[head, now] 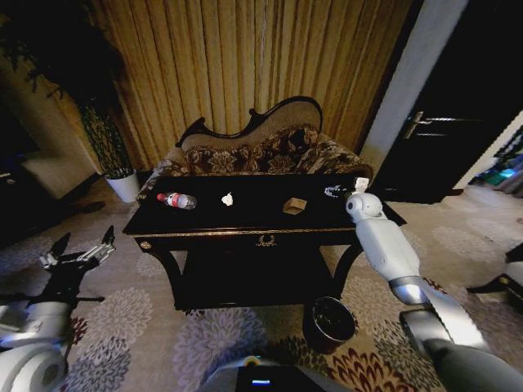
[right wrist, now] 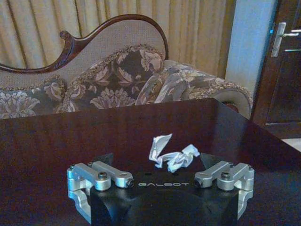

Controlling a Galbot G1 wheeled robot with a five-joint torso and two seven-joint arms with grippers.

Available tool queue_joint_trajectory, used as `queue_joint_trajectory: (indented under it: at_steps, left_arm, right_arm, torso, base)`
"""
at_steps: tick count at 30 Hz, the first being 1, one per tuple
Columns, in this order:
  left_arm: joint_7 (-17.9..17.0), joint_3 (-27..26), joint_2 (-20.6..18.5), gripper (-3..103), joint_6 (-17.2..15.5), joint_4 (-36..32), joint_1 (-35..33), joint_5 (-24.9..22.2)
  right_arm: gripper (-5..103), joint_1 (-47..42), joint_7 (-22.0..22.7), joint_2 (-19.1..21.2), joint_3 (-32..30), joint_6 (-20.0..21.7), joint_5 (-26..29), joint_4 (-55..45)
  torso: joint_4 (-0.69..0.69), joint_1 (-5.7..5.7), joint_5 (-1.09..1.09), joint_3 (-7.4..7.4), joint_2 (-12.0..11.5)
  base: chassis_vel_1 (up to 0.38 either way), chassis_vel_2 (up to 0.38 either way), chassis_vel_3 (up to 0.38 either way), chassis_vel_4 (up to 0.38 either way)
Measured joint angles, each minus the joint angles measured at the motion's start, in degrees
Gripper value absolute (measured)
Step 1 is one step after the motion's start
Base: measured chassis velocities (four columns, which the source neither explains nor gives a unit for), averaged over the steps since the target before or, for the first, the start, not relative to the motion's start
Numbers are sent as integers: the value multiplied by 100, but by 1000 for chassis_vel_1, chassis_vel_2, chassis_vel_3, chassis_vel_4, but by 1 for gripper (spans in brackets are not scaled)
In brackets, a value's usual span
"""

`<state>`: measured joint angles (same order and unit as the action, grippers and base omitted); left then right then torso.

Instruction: Move to the front of the table and place the trash on the table into the trash bin.

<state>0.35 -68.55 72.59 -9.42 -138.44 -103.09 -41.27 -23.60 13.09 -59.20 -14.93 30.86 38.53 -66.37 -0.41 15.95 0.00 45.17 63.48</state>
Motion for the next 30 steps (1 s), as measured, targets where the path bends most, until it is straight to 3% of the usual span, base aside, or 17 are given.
queue_joint_trajectory:
  at_steps: [6, 7, 8, 10, 14, 15, 16, 17, 19, 21, 22, 24, 25, 28, 30]
  left_arm:
    - [0, 15, -19, 100, 0, -6, 6, 2]
    - [0, 13, -32, 100, 0, -6, 12, 2]
    - [0, 13, -32, 100, 0, -6, 12, 2]
    - [0, 10, -48, 100, 0, -9, 18, 0]
    - [0, 10, -44, 100, 0, -25, 16, 0]
    - [0, 13, -43, 100, 0, -28, 14, 0]
    - [0, 16, -43, 100, 0, -28, 15, 0]
    - [0, 16, -43, 100, 0, -28, 15, 0]
    - [4, 44, -42, 100, 0, -28, 21, 4]
    - [6, 58, -40, 100, 0, -27, 24, 8]
    - [10, 81, -38, 100, 0, -27, 28, 12]
    - [11, 88, -38, 100, 0, -27, 31, 13]
    - [12, 94, -38, 100, 0, -30, 37, 15]
    - [12, 95, -42, 100, 0, -43, 44, 15]
    - [12, 94, -47, 100, 0, -50, 47, 15]
  right_arm:
    - [100, -24, -3, -5, -5, -19, -24, -3]
    - [89, -28, -3, -5, -4, -21, -34, -6]
    - [89, -28, -3, -5, -4, -21, -34, -6]
    - [79, -33, -3, -4, 5, -22, -54, -8]
    - [79, -42, -3, -4, 15, -24, -69, -9]
    - [62, -45, -3, -5, 21, -26, -70, -12]
    - [57, -49, -3, -5, 25, -27, -70, -14]
    - [57, -49, -3, -5, 25, -27, -70, -14]
    - [46, -92, -2, -5, 30, -29, -71, -26]
    - [46, -114, -2, -3, 30, -29, -71, -37]
    - [35, -146, -2, -2, 23, -29, -72, -55]
    - [35, -153, -2, -2, 18, -30, -72, -58]
    - [24, -159, -2, -1, 4, -33, -73, -67]
    - [19, -162, -2, 10, -11, -39, -71, -74]
    - [8, -165, -2, 24, -20, -47, -66, -76]
  torso:
    - [0, 0, 0, 0, 0]
    - [0, 0, 0, 0, 0]
    - [0, 0, 0, 0, 0]
    - [0, 0, 0, 0, 0]
    - [0, 0, 0, 0, 0]
    - [0, 0, 0, 0, 0]
    - [0, 0, 0, 0, 0]
    - [0, 0, 0, 0, 0]
    - [0, 0, 0, 0, 0]
    - [0, 0, 0, 0, 0]
    - [0, 0, 0, 0, 0]
    - [0, 0, 0, 0, 0]
    - [0, 0, 0, 0, 0]
    - [0, 0, 0, 0, 0]
    - [0, 0, 0, 0, 0]
  base:
    - [0, 0, 0, 0]
    - [0, 0, 0, 0]
    - [0, 0, 0, 0]
    - [0, 0, 0, 0]
    - [0, 0, 0, 0]
    - [0, 0, 0, 0]
    - [0, 0, 0, 0]
    - [0, 0, 0, 0]
    - [0, 0, 0, 0]
    - [0, 0, 0, 0]
    - [0, 0, 0, 0]
    - [0, 0, 0, 0]
    - [0, 0, 0, 0]
    - [0, 0, 0, 0]
    - [0, 0, 0, 0]
